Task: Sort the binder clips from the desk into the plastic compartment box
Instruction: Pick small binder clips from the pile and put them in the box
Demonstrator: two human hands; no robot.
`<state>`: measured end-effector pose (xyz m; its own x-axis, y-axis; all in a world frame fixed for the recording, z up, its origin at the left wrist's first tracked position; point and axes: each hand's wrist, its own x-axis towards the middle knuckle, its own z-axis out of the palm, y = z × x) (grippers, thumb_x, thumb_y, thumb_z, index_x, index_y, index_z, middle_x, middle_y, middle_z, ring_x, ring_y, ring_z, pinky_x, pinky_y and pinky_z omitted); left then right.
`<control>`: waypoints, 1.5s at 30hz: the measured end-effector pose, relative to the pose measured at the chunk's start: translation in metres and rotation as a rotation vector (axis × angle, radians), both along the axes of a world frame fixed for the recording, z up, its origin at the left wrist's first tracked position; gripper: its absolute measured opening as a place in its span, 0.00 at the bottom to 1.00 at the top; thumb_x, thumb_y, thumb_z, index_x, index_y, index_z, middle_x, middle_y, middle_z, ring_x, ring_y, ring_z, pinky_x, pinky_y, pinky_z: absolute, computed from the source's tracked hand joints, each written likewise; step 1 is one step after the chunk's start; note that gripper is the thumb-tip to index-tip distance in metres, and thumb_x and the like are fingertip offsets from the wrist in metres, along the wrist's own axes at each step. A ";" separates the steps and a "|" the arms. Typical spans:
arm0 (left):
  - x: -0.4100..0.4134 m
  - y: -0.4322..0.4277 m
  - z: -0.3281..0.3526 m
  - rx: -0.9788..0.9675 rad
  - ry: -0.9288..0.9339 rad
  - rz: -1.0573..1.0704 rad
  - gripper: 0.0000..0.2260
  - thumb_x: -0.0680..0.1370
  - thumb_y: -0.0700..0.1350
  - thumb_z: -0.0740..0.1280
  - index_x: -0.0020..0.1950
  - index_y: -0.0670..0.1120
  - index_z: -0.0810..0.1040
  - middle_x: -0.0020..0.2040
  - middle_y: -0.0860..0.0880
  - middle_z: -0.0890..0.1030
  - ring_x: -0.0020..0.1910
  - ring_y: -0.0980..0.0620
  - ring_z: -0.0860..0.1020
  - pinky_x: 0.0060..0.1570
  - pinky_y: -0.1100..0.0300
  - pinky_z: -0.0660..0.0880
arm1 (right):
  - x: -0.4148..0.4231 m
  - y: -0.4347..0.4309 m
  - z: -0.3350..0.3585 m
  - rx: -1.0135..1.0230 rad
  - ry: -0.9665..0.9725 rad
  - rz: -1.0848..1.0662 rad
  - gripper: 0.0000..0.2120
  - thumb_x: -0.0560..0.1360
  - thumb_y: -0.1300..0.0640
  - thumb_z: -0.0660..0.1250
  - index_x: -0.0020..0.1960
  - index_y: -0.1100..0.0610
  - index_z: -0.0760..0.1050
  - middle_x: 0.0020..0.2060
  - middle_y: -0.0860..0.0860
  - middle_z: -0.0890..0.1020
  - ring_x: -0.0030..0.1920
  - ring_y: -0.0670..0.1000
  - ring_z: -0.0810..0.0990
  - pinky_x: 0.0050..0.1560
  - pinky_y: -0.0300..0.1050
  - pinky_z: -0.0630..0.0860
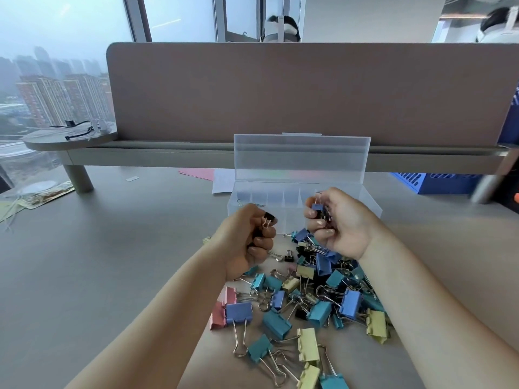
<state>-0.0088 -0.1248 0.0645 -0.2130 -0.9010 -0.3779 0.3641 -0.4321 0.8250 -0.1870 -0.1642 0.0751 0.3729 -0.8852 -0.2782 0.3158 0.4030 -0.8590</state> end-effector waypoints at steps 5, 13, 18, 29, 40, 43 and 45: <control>0.003 -0.002 -0.004 0.066 0.148 -0.022 0.10 0.77 0.49 0.54 0.39 0.45 0.68 0.32 0.48 0.70 0.24 0.56 0.65 0.17 0.71 0.57 | 0.001 0.002 -0.001 0.061 -0.055 0.018 0.17 0.79 0.50 0.58 0.35 0.58 0.71 0.30 0.53 0.73 0.23 0.45 0.68 0.16 0.29 0.56; 0.000 -0.002 -0.011 -0.203 -0.351 0.073 0.12 0.82 0.40 0.56 0.51 0.44 0.79 0.37 0.49 0.72 0.25 0.57 0.64 0.21 0.67 0.55 | 0.006 0.018 0.007 -0.649 1.123 0.247 0.05 0.69 0.52 0.76 0.41 0.52 0.82 0.34 0.45 0.80 0.35 0.46 0.77 0.36 0.38 0.71; -0.009 -0.004 -0.014 -0.402 -0.892 0.074 0.12 0.82 0.46 0.57 0.46 0.48 0.78 0.32 0.50 0.69 0.23 0.55 0.64 0.24 0.64 0.60 | 0.018 0.020 0.000 -0.692 1.430 0.407 0.10 0.67 0.49 0.77 0.33 0.47 0.76 0.35 0.47 0.80 0.39 0.51 0.80 0.37 0.42 0.72; -0.002 -0.006 -0.033 -0.618 -1.256 -0.003 0.02 0.76 0.47 0.67 0.47 0.53 0.76 0.33 0.56 0.68 0.33 0.54 0.69 0.37 0.60 0.68 | 0.029 0.020 -0.011 -0.827 1.680 0.339 0.05 0.73 0.53 0.70 0.47 0.51 0.81 0.43 0.50 0.82 0.43 0.54 0.79 0.35 0.39 0.69; 0.000 -0.004 -0.030 -0.646 -1.475 0.054 0.06 0.78 0.48 0.64 0.53 0.54 0.78 0.42 0.55 0.74 0.47 0.51 0.75 0.41 0.60 0.70 | 0.025 0.016 -0.017 -0.853 1.681 0.189 0.13 0.70 0.43 0.71 0.40 0.54 0.79 0.33 0.50 0.78 0.37 0.52 0.78 0.32 0.40 0.66; 0.000 -0.005 -0.031 -0.652 -1.481 0.052 0.06 0.78 0.49 0.64 0.53 0.54 0.78 0.39 0.57 0.72 0.46 0.51 0.75 0.40 0.60 0.70 | 0.028 0.017 -0.020 -0.857 1.692 0.197 0.14 0.70 0.45 0.72 0.45 0.55 0.80 0.39 0.51 0.81 0.42 0.53 0.80 0.35 0.42 0.69; 0.000 -0.005 -0.032 -0.656 -1.495 0.043 0.07 0.78 0.49 0.64 0.54 0.54 0.78 0.38 0.57 0.71 0.45 0.52 0.74 0.40 0.60 0.69 | 0.029 0.017 -0.019 -0.838 1.667 0.211 0.13 0.70 0.46 0.71 0.47 0.56 0.80 0.40 0.52 0.82 0.43 0.54 0.80 0.36 0.42 0.70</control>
